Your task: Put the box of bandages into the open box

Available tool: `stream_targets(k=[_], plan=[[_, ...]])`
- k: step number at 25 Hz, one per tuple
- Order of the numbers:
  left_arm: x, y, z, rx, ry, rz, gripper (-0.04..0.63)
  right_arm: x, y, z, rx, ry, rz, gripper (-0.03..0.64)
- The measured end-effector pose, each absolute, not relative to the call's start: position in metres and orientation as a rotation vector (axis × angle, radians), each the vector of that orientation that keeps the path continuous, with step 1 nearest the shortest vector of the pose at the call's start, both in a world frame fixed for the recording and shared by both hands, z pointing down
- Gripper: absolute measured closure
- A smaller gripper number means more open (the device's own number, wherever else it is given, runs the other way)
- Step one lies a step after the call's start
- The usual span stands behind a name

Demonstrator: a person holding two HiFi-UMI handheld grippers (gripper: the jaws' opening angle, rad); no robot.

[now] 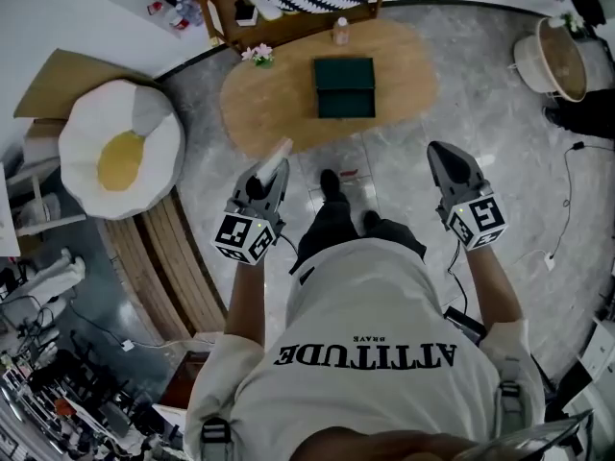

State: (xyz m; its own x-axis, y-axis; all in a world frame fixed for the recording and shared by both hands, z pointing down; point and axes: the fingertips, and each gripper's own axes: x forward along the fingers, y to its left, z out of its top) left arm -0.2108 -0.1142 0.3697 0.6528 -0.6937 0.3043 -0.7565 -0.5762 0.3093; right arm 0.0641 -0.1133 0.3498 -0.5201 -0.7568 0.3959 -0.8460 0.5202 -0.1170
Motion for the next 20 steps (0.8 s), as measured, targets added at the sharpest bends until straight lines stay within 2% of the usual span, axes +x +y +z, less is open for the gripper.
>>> stream_targets(k=[20], plan=[[-0.227,-0.192,0.449,2.405,-0.955,0.289,0.554,0.018,-0.167,0.418,1.351,-2.349,0.571,0.595]])
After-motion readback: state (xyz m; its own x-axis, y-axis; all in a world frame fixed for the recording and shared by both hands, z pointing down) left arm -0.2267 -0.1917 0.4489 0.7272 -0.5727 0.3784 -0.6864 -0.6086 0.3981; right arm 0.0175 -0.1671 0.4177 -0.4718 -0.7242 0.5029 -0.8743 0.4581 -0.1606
